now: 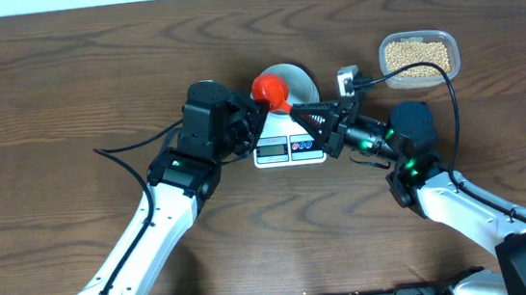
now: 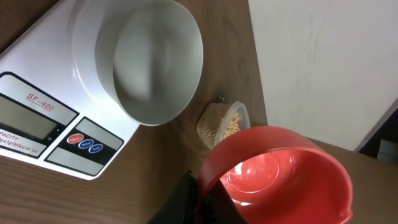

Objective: Scoop item into bowl and weigh 50g on scale
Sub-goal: 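Close the right gripper on the scoop handle, release with left gripper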

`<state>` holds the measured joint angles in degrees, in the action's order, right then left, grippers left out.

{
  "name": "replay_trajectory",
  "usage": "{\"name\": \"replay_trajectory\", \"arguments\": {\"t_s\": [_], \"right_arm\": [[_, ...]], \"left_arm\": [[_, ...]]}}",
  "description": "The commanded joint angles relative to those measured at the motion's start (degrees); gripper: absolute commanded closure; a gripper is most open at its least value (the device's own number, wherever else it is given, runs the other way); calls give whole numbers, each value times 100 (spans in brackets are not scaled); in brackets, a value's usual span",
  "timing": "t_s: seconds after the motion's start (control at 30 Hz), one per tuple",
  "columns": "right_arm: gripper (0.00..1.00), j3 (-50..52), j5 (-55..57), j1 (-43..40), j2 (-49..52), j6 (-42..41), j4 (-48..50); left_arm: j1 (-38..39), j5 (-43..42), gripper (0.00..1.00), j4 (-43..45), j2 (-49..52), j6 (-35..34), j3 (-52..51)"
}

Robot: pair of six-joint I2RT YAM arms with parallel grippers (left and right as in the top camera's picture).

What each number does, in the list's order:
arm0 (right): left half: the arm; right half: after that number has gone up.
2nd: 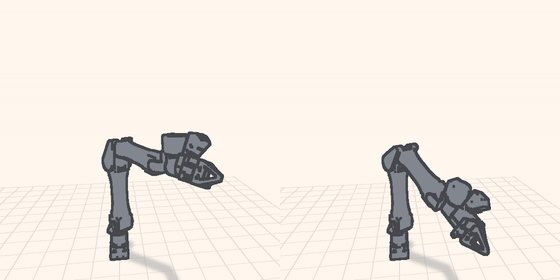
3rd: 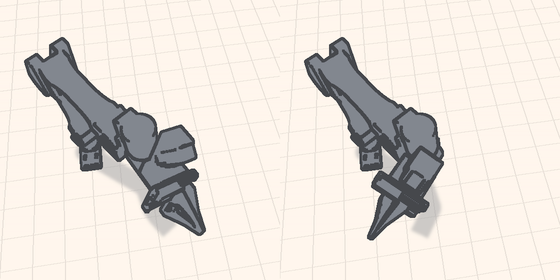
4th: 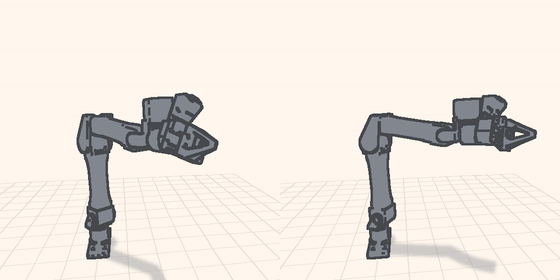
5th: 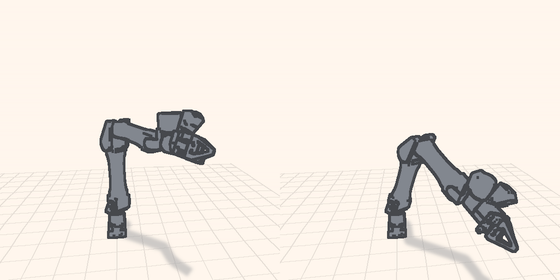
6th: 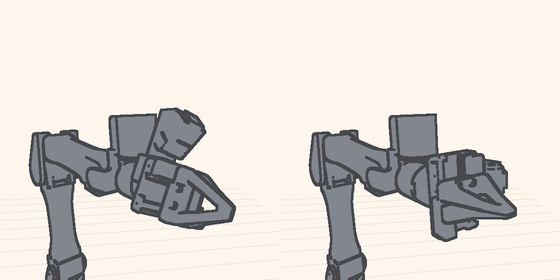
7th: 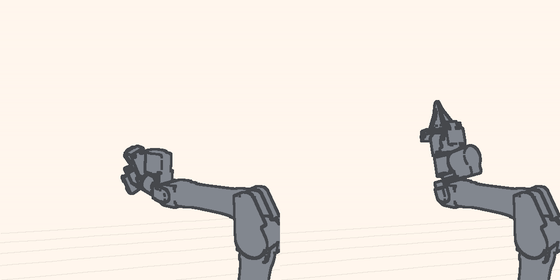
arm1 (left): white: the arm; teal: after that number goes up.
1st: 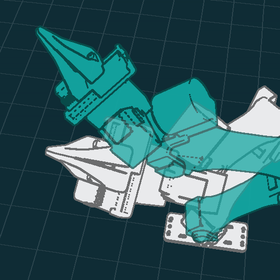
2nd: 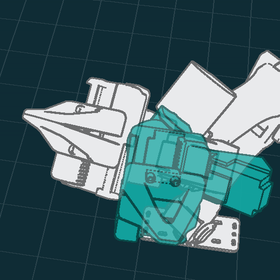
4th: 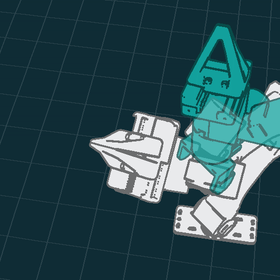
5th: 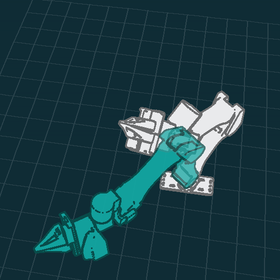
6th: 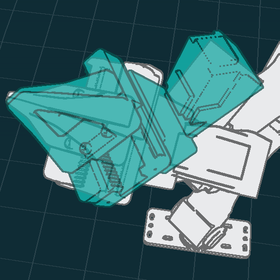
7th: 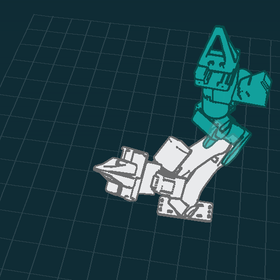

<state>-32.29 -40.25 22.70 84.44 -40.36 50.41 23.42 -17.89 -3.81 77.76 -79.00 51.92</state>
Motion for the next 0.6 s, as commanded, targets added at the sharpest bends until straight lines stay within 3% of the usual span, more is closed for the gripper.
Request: {"name": "replay_trajectory", "arguments": {"t_s": [0.0, 0.57], "right_arm": [[92, -81, -42, 24, 33, 11, -4], [90, -81, -39, 24, 33, 2, 4]], "left_arm": [[13, 59, 93, 31, 11, 72, 22], [13, 251, 93, 46, 11, -273, 22]]}}
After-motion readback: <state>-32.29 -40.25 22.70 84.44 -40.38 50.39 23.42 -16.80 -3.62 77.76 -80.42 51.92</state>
